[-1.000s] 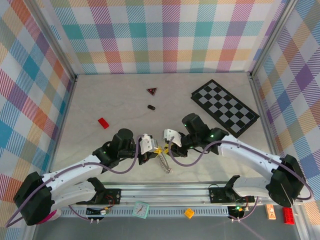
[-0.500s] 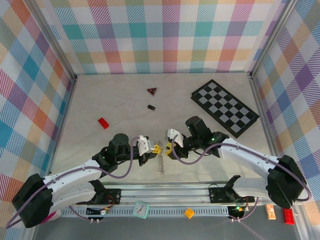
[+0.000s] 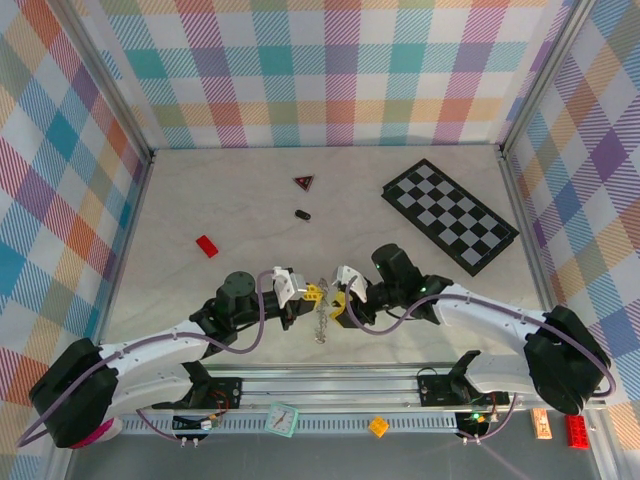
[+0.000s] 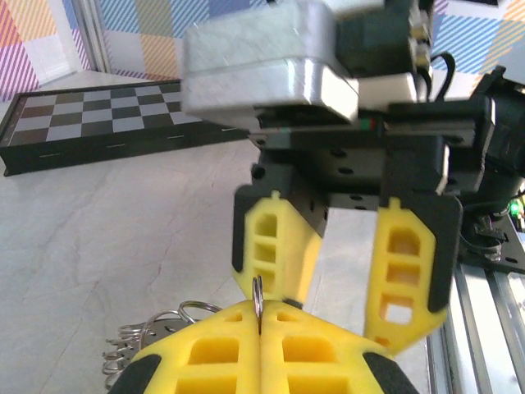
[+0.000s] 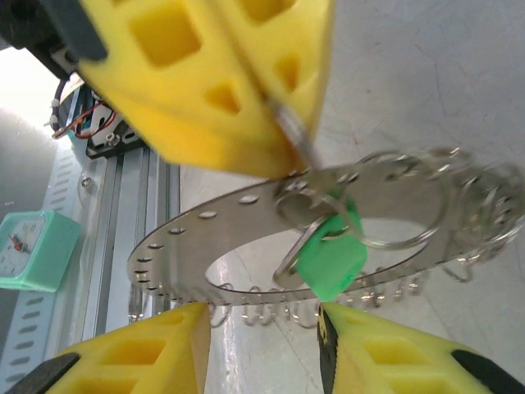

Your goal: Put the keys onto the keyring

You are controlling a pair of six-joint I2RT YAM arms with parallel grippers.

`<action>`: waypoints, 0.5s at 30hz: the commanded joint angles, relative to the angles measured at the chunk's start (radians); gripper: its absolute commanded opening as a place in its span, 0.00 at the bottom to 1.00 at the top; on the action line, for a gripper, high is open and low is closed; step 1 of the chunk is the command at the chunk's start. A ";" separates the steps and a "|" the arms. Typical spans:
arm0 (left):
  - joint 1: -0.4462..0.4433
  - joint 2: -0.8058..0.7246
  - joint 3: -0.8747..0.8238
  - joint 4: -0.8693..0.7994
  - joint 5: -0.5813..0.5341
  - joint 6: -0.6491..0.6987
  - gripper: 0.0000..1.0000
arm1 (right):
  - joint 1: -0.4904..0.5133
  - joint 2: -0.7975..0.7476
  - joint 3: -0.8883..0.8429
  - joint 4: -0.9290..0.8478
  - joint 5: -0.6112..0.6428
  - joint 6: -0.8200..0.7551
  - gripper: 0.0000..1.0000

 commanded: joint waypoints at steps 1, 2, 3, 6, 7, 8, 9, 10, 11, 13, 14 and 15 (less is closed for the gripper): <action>-0.008 0.012 -0.004 0.137 -0.008 -0.061 0.00 | 0.016 -0.011 -0.030 0.132 0.027 0.048 0.40; -0.009 0.016 -0.004 0.140 -0.008 -0.068 0.00 | 0.021 -0.011 -0.037 0.154 0.050 0.053 0.40; -0.010 0.019 -0.005 0.148 -0.011 -0.075 0.00 | 0.023 -0.012 -0.048 0.182 0.074 0.056 0.39; -0.011 0.028 -0.016 0.178 -0.017 -0.096 0.00 | 0.032 -0.017 -0.077 0.257 0.136 0.068 0.40; -0.013 0.032 -0.018 0.182 -0.018 -0.100 0.00 | 0.035 -0.018 -0.082 0.277 0.151 0.068 0.40; -0.014 0.034 -0.019 0.184 -0.018 -0.103 0.00 | 0.038 -0.018 -0.087 0.291 0.166 0.069 0.40; -0.014 0.036 -0.019 0.184 -0.018 -0.105 0.00 | 0.044 -0.017 -0.090 0.305 0.182 0.067 0.40; -0.015 0.037 -0.018 0.184 -0.018 -0.107 0.00 | 0.049 -0.015 -0.091 0.314 0.196 0.063 0.40; -0.015 0.038 -0.018 0.184 -0.018 -0.108 0.00 | 0.053 -0.014 -0.091 0.321 0.208 0.061 0.40; -0.015 0.041 -0.016 0.183 -0.019 -0.107 0.00 | 0.059 -0.010 -0.092 0.335 0.215 0.057 0.40; -0.016 0.041 -0.016 0.183 -0.020 -0.108 0.00 | 0.060 -0.006 -0.092 0.342 0.219 0.058 0.40; -0.018 0.041 -0.016 0.184 -0.018 -0.108 0.00 | 0.063 -0.005 -0.094 0.350 0.227 0.057 0.40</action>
